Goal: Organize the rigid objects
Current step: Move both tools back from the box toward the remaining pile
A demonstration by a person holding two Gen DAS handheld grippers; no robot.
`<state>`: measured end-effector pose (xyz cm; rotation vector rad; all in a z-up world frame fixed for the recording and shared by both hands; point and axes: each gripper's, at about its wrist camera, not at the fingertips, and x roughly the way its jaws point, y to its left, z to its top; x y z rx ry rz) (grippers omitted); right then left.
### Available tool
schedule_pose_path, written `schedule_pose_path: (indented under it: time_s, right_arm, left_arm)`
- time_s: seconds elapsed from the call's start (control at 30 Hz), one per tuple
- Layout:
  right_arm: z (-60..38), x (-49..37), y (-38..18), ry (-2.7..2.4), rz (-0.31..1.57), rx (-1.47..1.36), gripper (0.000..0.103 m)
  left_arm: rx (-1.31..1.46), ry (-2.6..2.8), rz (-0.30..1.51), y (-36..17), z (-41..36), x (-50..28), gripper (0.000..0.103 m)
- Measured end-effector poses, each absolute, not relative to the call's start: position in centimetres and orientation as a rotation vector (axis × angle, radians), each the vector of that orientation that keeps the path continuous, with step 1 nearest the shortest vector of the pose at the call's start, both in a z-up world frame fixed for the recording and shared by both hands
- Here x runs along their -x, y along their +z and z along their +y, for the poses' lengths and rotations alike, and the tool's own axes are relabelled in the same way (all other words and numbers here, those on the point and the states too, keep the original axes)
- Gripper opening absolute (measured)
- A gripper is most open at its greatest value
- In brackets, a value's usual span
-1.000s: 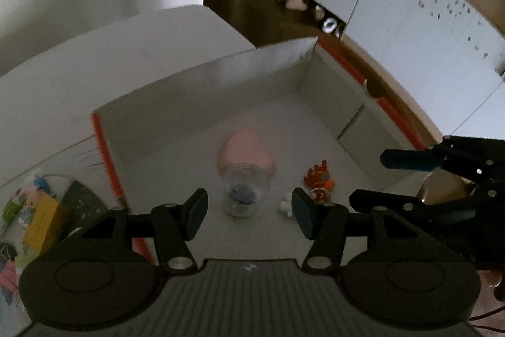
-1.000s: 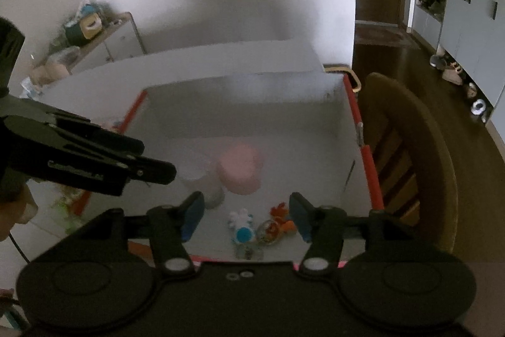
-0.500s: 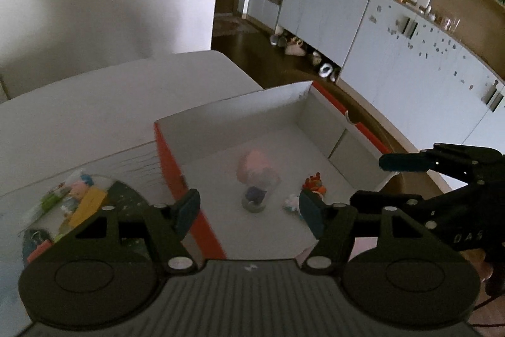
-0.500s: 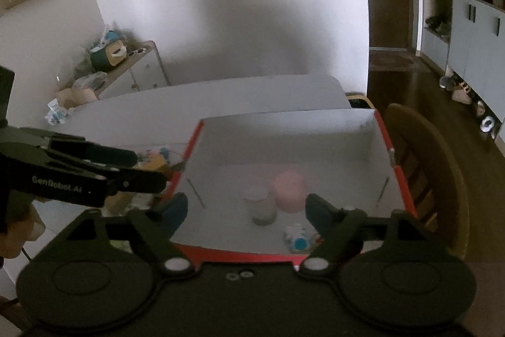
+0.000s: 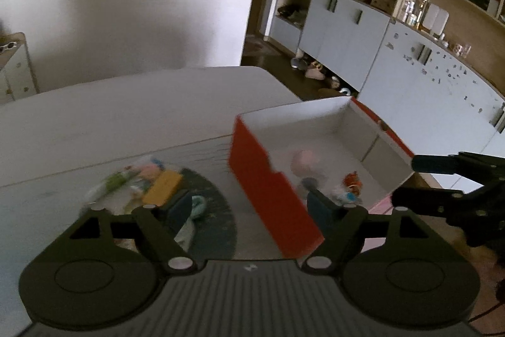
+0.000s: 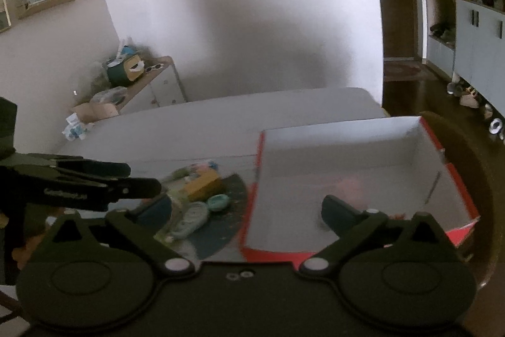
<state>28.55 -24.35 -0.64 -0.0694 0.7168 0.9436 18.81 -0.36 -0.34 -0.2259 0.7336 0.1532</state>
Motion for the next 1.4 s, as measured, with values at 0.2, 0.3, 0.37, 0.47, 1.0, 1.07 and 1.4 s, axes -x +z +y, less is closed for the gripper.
schedule_pose_path:
  time_s: [0.2, 0.3, 0.37, 0.47, 1.0, 1.07, 1.4]
  right_arm:
    - [-21.2, -25.5, -1.6, 0.957, 0.730, 0.082, 0.102]
    - [-19.8, -24.2, -2.1, 0.963, 0.740, 0.079, 0.102]
    - [-18.7, -23.5, -2.7, 0.974, 0.754, 0.080, 0.102]
    - [-16.8, -22.4, -3.8, 0.979, 0.776, 0.102, 0.102]
    - [-9.0, -20.0, -9.8, 0.983, 0.882, 0.310, 0.090]
    - [-8.4, -20.1, -10.5, 0.985, 0.898, 0.332, 0.088]
    - [-6.2, -20.8, -12.9, 0.998, 0.940, 0.419, 0.064]
  left_arm:
    - [0.236, 0.201, 0.726, -1.8, 3.9, -16.3, 0.083]
    - [0.245, 0.229, 0.734, -2.7, 6.1, -15.4, 0.083]
    - [0.250, 0.241, 0.741, -3.2, 7.5, -14.9, 0.083]
    - [0.236, 0.258, 0.737, -4.2, 9.4, -14.5, 0.083]
    - [0.203, 0.258, 0.797, -11.5, 15.7, -15.8, 0.083]
    - [0.189, 0.239, 0.799, -12.1, 15.8, -16.3, 0.083]
    - [0.063, 0.148, 0.777, -14.3, 15.8, -17.9, 0.083]
